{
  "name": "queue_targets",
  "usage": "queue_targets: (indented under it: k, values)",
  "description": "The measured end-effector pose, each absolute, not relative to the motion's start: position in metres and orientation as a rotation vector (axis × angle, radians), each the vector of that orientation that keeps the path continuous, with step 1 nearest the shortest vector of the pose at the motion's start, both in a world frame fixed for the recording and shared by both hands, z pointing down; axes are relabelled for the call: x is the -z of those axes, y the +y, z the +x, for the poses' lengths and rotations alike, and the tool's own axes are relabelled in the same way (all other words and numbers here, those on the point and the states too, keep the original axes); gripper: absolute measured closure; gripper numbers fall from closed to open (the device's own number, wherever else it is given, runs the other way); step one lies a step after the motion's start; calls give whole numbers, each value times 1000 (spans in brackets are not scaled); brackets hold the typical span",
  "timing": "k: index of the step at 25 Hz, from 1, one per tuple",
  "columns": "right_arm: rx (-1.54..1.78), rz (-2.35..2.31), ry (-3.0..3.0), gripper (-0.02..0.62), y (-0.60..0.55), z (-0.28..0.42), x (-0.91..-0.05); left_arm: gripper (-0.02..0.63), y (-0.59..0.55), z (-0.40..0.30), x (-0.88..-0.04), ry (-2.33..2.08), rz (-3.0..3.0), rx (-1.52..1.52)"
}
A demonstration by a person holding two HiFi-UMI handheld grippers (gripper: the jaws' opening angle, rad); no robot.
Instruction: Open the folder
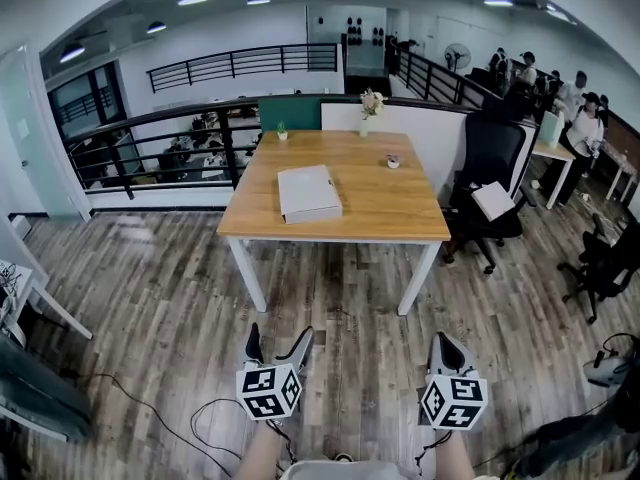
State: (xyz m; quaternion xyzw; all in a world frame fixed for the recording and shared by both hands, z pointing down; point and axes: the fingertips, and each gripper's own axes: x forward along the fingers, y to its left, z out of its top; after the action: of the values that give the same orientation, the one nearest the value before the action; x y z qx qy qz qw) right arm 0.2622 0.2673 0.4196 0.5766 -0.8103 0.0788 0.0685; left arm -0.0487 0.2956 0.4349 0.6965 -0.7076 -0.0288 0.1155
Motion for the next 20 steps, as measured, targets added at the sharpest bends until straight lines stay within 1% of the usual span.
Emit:
queue_targets:
  k: [10,20]
  values:
    - [-305,1750,-2421,594,246,288,-444,117,276,-41,-446,-2120,2003,58]
    - [-341,1734,-2385,594,187,279,-457,117,212,-53,-450,-2120,2002,32]
